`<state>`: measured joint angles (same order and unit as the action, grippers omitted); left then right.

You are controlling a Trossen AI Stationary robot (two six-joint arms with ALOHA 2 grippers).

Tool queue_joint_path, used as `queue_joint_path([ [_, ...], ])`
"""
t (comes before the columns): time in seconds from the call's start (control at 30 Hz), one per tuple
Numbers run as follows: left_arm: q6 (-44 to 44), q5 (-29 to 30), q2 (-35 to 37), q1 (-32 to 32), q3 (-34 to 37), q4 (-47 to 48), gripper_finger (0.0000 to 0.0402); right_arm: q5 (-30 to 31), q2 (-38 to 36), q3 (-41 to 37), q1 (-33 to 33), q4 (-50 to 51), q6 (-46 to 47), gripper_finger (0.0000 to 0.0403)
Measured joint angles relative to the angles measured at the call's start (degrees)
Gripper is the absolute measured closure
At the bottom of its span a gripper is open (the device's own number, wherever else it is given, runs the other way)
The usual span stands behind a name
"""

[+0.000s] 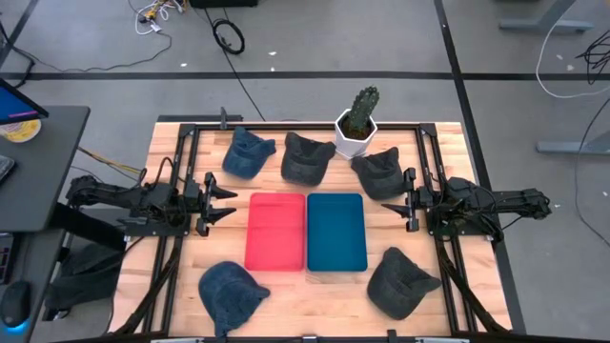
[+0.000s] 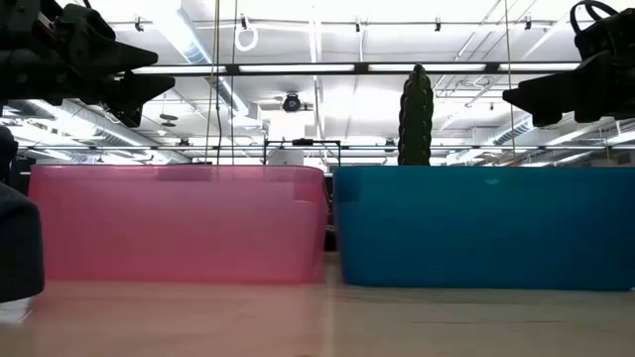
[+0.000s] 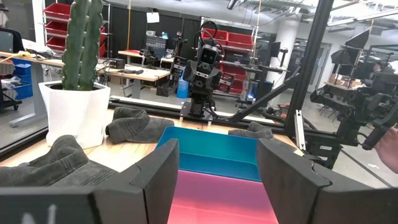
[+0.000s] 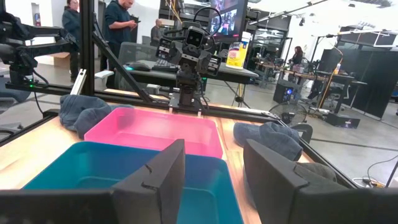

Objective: Pick & Place hat

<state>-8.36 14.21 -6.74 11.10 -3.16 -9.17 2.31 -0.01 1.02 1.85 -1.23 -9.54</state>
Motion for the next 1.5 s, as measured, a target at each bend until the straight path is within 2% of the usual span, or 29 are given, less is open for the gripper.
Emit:
queue_joint_path([
  [0.53,-0.01,-0.01,0.0,0.01,0.0,0.01,0.0181,-0.04,0.0,-0.02,0.0,-2.2,1.25,0.0234],
  [0.67,0.0,-0.01,0.0,0.0,0.0,0.02,0.0181,-0.34,0.0,-0.02,0.02,-11.63,2.9,0.0234],
  [0.9,0.0,-0.01,0.0,0.0,0.0,0.01,0.0181,-3.46,0.0,-0.02,0.11,-35.44,9.24,0.0234],
  [1.07,0.0,-0.01,0.0,0.0,0.0,0.01,0.0181,-3.39,0.0,-0.02,0.11,-57.65,19.39,0.0234],
  [1.17,0.0,-0.01,0.0,0.01,0.0,0.01,0.0181,-3.39,-0.02,0.0,0.11,-68.57,17.84,0.0234],
  [1.3,0.0,-0.02,0.0,0.0,0.0,0.02,0.0181,-4.76,0.0,0.18,0.11,-74.64,16.85,0.0234],
  [1.5,0.0,-0.02,0.0,0.0,0.0,0.02,0.0181,-5.44,0.0,7.89,0.11,-71.61,11.02,0.0234],
])
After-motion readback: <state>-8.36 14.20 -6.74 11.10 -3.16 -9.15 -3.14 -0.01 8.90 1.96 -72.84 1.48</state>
